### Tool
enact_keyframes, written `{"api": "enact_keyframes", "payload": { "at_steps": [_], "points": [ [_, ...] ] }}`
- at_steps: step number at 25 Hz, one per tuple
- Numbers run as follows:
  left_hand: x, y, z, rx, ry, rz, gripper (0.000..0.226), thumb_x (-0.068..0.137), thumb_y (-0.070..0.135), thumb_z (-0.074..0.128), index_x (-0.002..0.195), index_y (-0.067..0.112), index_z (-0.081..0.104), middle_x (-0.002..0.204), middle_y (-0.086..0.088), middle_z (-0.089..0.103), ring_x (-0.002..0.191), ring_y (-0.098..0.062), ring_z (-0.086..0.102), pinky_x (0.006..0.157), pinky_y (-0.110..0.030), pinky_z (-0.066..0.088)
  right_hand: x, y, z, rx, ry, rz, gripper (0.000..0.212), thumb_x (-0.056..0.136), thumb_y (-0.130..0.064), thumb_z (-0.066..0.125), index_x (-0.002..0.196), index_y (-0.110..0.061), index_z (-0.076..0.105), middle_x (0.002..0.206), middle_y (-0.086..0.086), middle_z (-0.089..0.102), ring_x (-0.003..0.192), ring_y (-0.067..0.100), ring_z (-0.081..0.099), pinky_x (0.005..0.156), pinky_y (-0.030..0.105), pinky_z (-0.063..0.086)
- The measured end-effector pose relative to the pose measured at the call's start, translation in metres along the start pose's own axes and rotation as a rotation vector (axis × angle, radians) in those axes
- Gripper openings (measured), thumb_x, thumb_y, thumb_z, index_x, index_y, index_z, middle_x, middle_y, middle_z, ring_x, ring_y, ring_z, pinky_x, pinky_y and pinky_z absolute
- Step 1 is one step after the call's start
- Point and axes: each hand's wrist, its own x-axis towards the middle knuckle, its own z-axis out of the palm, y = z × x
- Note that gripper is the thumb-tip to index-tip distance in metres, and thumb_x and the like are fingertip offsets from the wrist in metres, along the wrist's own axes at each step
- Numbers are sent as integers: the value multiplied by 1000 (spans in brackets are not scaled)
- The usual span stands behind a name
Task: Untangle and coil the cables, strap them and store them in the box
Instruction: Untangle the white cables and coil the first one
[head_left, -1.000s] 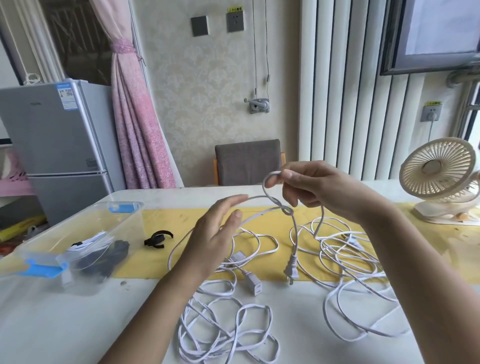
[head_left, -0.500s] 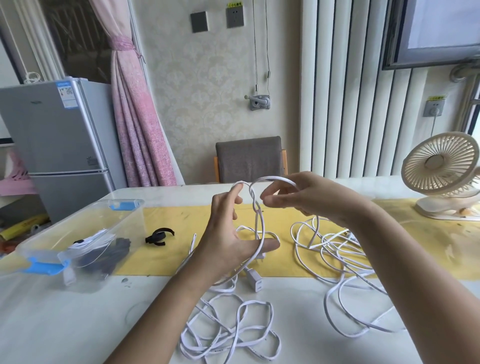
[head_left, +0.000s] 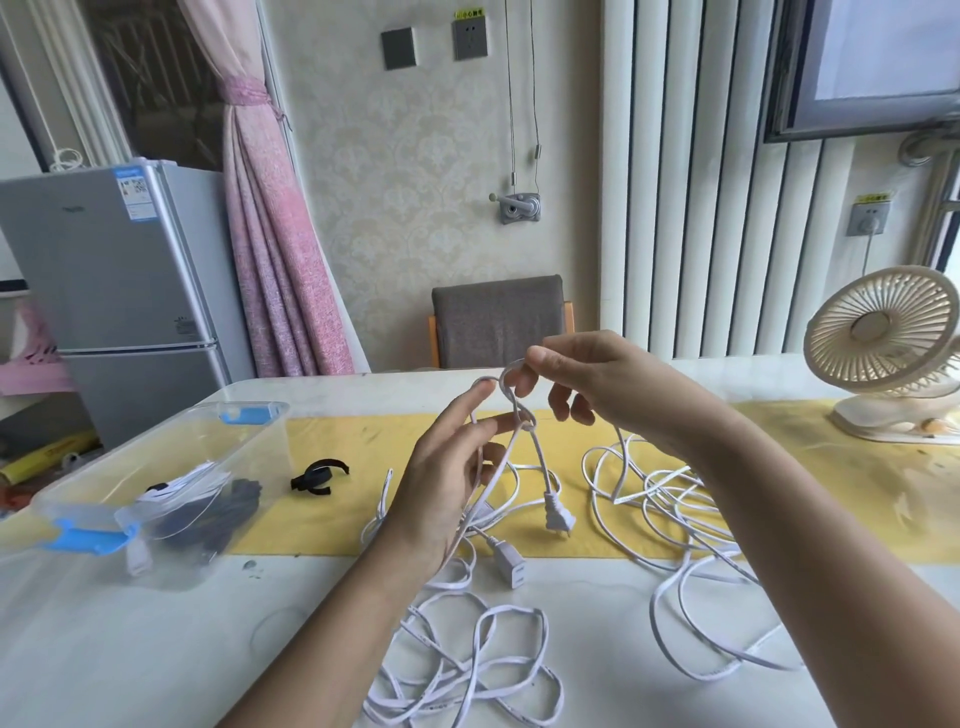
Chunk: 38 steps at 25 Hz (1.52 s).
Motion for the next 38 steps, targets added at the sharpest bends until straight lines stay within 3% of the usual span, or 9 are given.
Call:
{"api": "enact_keyframes", "payload": {
  "at_steps": [5,9,13,17,22,26,28,33,38],
  "points": [
    [2,-4,1,41,-12,-4,34,91,23,58,124,30,56,97,4,71,66,-2,52,66,-23,37,-1,-2,3,41,-95,-43,33,100,-21,42,85,-3,65,92,15,64,60,12,48,53,20,35],
    [2,-6,1,91,-228,127,43,82,24,65,122,26,50,85,2,64,70,-8,49,64,-20,37,-4,-8,10,205,-255,-128,30,98,-20,43,79,-1,57,85,-9,67,61,14,41,51,19,31],
    [7,-10,2,241,71,161,39,79,5,72,110,21,55,57,8,34,47,-4,35,56,-10,36,-6,-15,-3,280,-166,-83,30,96,-16,44,76,1,59,84,3,66,53,12,35,49,21,27],
    [2,-13,-4,778,320,188,30,82,21,69,107,28,54,51,8,35,47,-9,37,51,-22,29,-5,-6,-13,-142,-5,187,22,93,-17,53,75,-11,63,57,-1,50,42,9,29,44,22,23],
    [-3,-2,-3,1109,385,215,37,88,20,57,122,26,44,54,9,43,64,-19,50,61,-31,34,-6,-9,4,-173,-40,-136,37,87,9,47,89,-28,50,89,-10,53,51,1,39,52,12,30],
    [-4,-1,-6,957,295,253,37,84,12,56,117,25,47,53,7,40,54,-9,44,50,-22,29,-10,-18,14,-552,-43,-182,3,87,-28,64,85,-29,67,79,-14,46,63,-8,48,59,9,34],
    [-3,-4,-8,827,193,283,31,86,14,54,114,25,49,53,10,43,51,-7,41,48,-19,28,-11,-14,18,-608,-73,-119,22,81,-46,66,86,-25,71,72,-16,48,64,-15,48,59,8,35],
    [4,-7,-17,421,-6,110,38,77,26,39,111,25,56,62,15,50,48,-4,35,49,-16,27,-7,-7,25,-692,-119,-100,14,87,-32,64,87,-20,72,64,-17,48,59,-8,48,59,9,36],
    [9,-8,-25,689,137,195,6,91,31,56,94,34,60,55,14,59,55,-5,53,59,-21,40,-4,-3,21,-615,-108,-110,5,88,-20,63,85,-16,65,66,-18,50,61,-15,48,59,6,36]
  ]
}}
